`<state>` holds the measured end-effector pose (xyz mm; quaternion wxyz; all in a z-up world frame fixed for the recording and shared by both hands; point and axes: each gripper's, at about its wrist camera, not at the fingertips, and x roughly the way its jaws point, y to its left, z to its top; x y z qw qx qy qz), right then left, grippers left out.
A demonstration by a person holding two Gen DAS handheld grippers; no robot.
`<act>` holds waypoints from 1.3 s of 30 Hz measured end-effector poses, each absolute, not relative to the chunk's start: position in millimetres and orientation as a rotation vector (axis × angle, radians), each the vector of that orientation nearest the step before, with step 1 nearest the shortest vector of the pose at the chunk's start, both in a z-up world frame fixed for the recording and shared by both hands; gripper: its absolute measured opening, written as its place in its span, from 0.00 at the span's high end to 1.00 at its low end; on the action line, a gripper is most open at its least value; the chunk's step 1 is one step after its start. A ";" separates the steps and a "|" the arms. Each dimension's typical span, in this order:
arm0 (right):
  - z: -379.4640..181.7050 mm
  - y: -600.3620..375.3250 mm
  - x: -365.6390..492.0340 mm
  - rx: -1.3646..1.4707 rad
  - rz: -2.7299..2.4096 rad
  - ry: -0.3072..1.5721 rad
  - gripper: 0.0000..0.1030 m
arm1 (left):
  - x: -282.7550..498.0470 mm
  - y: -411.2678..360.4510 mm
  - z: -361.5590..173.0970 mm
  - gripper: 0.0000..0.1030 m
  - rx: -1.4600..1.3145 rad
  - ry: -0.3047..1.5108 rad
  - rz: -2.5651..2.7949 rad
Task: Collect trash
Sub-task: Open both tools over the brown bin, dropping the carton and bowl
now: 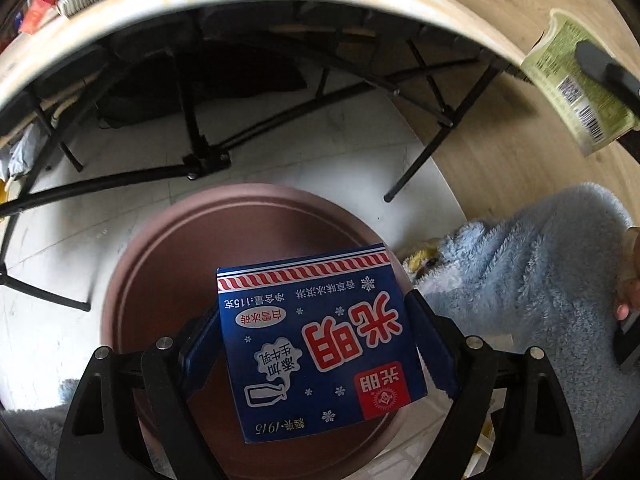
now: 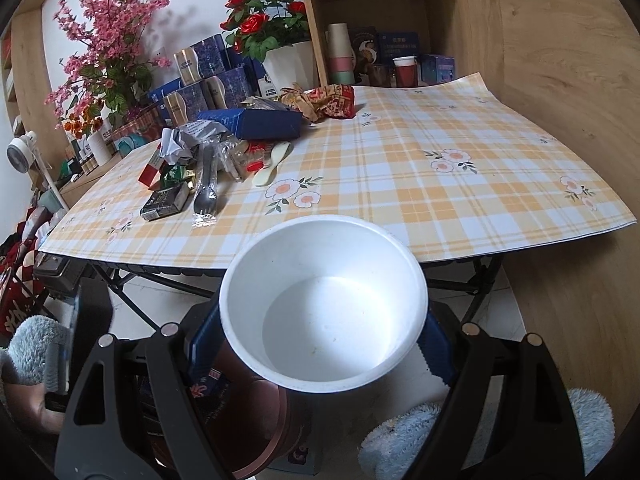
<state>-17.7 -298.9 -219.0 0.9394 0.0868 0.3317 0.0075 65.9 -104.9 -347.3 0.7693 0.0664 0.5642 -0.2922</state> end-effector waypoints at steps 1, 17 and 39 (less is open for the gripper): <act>-219.7 -298.1 -16.9 0.175 0.018 0.680 0.21 | 66.4 -106.6 -351.3 0.19 0.147 1.235 -0.634; -223.8 -287.5 -12.0 0.125 0.039 0.699 0.21 | 68.9 -96.3 -336.2 0.12 0.120 1.178 -0.603; -242.3 -222.0 -8.5 -0.058 0.211 0.752 0.21 | 28.9 63.8 -158.9 0.06 0.003 0.534 -0.223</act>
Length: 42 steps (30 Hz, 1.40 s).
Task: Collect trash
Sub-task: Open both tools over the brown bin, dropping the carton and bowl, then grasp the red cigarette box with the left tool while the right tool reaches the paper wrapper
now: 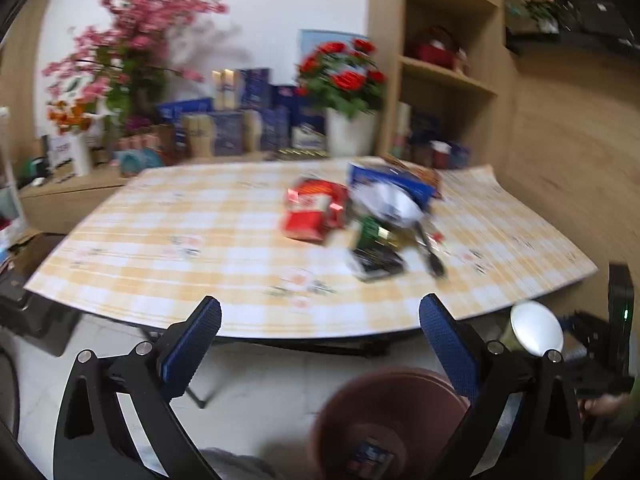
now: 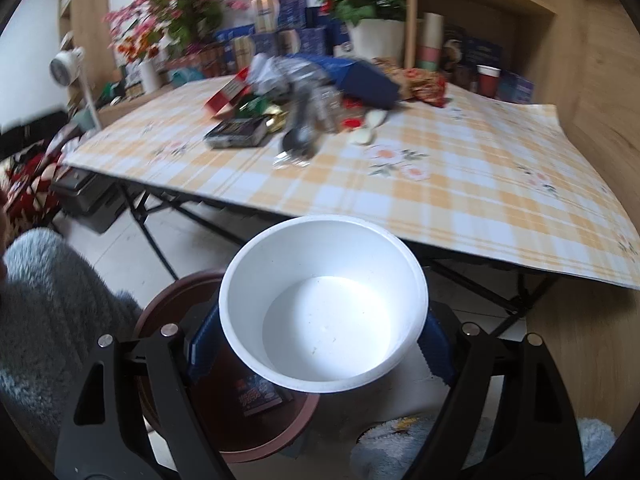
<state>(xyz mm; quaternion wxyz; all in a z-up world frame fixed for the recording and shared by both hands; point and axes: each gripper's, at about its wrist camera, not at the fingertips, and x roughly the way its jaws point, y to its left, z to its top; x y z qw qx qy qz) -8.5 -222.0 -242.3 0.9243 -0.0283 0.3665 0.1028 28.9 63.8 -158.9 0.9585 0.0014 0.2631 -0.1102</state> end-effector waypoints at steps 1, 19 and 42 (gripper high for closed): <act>-245.8 -214.9 -7.5 -0.076 0.228 0.761 0.21 | 25.4 73.8 -157.2 0.06 -0.001 0.520 -0.198; -322.0 -138.6 8.2 -0.290 0.388 0.968 0.21 | 34.0 132.3 -179.5 0.06 -0.242 0.614 -0.048; -277.8 -181.8 10.2 -0.165 0.224 0.828 0.06 | 37.3 124.6 -181.0 0.06 -0.211 0.625 -0.039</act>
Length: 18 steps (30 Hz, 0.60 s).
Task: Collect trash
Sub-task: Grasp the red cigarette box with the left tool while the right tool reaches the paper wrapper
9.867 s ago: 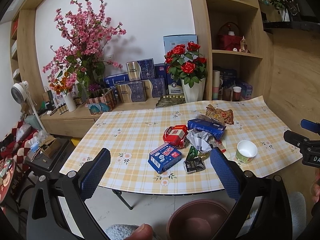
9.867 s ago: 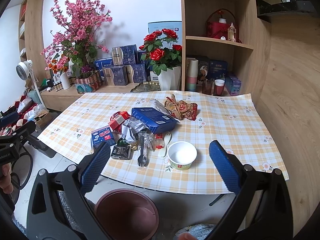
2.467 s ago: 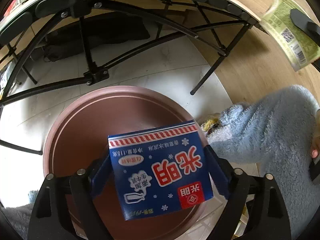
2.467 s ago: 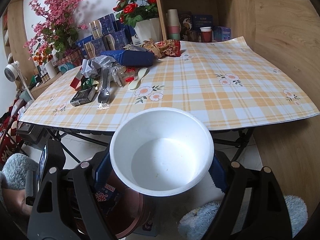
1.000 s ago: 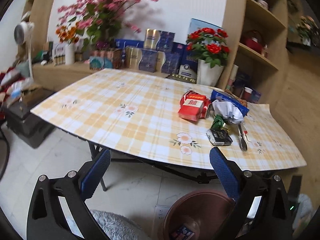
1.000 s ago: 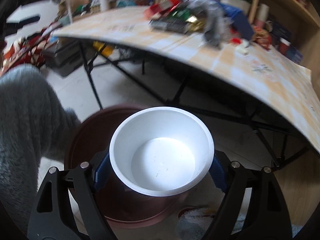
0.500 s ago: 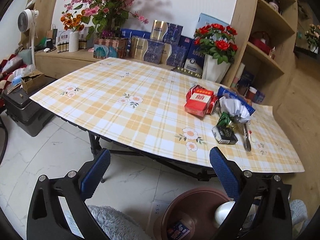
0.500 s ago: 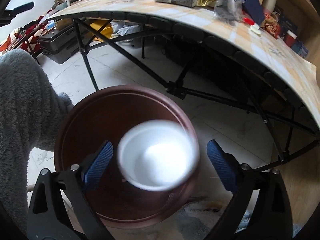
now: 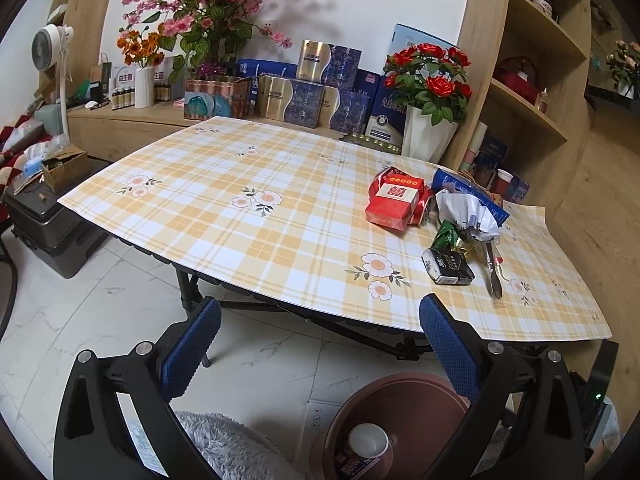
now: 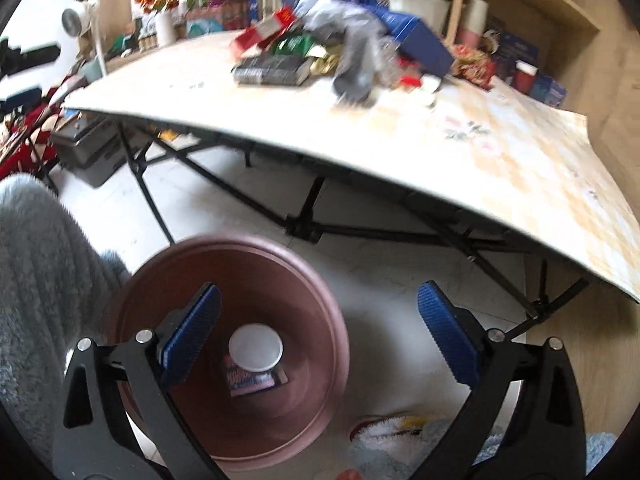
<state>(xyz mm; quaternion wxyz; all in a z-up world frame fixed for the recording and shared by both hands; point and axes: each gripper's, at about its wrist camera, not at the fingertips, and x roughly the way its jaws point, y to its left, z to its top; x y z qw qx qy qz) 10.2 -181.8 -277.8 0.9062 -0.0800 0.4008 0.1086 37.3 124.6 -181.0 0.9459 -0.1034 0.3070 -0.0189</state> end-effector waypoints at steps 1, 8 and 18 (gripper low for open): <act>-274.0 -183.6 9.7 -0.160 0.219 0.817 0.06 | 37.5 124.9 -181.0 0.06 -0.213 0.626 -0.038; -252.8 -197.0 6.1 -0.158 0.117 0.738 0.06 | 38.4 120.5 -181.5 0.06 -0.189 0.623 -0.040; -228.1 -231.6 12.9 -0.011 0.032 0.707 0.06 | 44.5 115.0 -185.5 0.06 -0.170 0.648 -0.037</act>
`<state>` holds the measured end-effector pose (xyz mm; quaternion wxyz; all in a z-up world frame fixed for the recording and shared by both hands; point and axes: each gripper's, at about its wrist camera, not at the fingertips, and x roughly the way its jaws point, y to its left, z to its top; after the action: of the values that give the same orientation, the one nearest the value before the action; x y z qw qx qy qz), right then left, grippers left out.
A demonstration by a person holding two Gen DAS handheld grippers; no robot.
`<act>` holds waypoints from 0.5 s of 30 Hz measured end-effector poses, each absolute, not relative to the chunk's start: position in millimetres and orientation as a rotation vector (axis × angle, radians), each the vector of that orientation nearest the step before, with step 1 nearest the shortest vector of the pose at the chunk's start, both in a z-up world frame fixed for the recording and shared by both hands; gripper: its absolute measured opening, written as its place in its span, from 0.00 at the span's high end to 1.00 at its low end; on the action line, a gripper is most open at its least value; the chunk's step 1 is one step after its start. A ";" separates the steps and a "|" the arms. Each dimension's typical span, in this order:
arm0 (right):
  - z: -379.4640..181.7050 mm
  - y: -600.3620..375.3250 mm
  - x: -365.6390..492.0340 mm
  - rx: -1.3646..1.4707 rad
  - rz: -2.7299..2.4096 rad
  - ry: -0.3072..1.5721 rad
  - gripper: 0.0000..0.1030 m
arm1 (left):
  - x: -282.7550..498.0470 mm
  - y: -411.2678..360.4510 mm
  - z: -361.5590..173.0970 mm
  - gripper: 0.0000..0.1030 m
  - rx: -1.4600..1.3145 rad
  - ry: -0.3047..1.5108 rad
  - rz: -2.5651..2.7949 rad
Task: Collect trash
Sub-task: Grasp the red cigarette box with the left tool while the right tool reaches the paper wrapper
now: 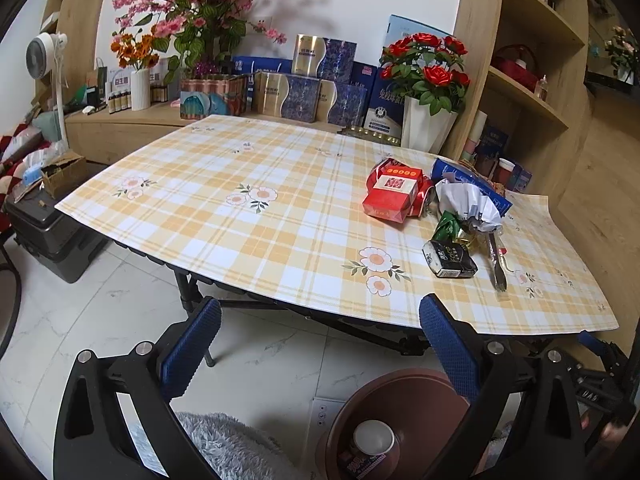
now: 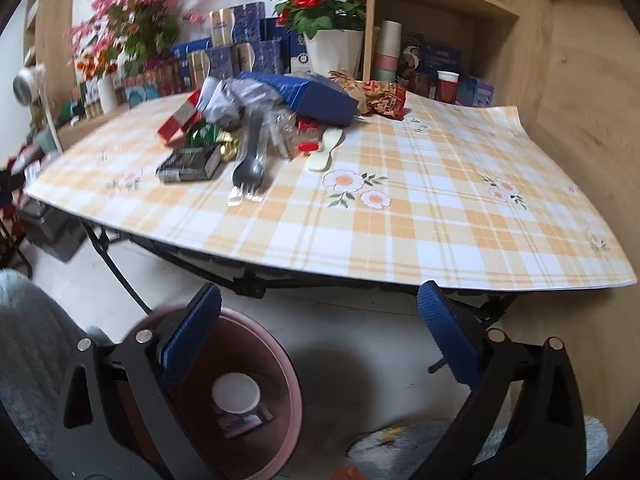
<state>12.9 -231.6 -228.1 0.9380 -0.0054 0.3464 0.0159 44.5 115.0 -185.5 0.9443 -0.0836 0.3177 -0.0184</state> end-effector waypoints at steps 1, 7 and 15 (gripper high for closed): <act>-226.3 -234.3 13.8 0.002 0.035 0.705 0.06 | 45.9 114.7 -186.5 0.06 -0.173 0.653 -0.037; -215.5 -244.7 21.3 0.033 0.055 0.683 0.06 | 63.1 112.9 -189.4 0.06 -0.210 0.688 -0.097; -200.5 -266.1 51.9 0.096 0.060 0.667 0.06 | 137.7 91.3 -181.4 0.06 -0.183 0.727 -0.258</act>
<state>51.9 -266.1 -200.5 0.9434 0.0472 0.3270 0.0294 137.7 91.3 -181.4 0.9224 -0.0893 0.3542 -0.1256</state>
